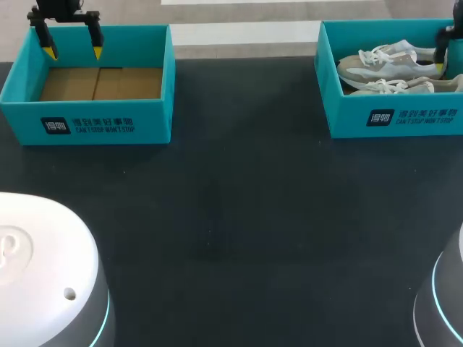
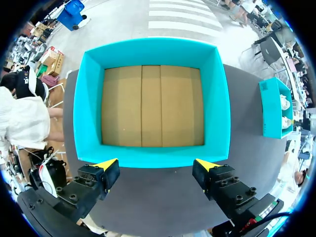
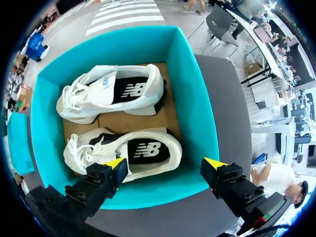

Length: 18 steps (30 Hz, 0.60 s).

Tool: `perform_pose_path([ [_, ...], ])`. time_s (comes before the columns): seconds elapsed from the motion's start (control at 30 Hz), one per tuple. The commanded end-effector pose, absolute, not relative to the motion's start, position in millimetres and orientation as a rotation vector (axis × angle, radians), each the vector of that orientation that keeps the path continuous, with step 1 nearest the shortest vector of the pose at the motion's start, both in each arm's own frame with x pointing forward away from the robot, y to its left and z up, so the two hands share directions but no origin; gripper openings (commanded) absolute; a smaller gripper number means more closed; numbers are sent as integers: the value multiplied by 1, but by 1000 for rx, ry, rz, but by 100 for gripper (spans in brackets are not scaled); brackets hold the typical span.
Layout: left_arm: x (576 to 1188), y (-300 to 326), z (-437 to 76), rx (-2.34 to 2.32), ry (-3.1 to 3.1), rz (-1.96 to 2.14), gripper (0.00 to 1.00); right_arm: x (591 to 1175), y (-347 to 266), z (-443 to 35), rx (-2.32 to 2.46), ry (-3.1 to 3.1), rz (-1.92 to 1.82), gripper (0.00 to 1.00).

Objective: Take the shoe out of the shoebox, open the shoe tongue, remove and reinsert the insole, then place the shoe into the shoebox

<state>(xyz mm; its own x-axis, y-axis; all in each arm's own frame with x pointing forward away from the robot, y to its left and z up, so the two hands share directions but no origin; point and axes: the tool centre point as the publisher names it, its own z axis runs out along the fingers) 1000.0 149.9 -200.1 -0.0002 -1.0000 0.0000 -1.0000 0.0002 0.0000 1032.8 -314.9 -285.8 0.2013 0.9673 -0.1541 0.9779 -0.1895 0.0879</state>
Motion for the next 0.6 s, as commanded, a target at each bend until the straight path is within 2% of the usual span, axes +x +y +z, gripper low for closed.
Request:
perform_pose_path([
  [0.03, 1000, 150, -200, -2221, 2222, 0, 100, 1046, -321, -310, 2311, 1883, -94, 100],
  [0.47, 1000, 150, -200, -2221, 2222, 0, 100, 1046, -332, -343, 2320, 1856, -68, 99],
  [0.5, 1000, 150, -200, -2221, 2222, 0, 100, 1046, -332, -345, 2317, 1857, -67, 91],
  [0.53, 1000, 150, -200, -2221, 2222, 0, 100, 1046, -333, -347, 2315, 1860, -67, 80],
  [0.6, 1000, 150, -200, -2221, 2222, 0, 100, 1043, -332, -349, 2309, 1863, -68, 51],
])
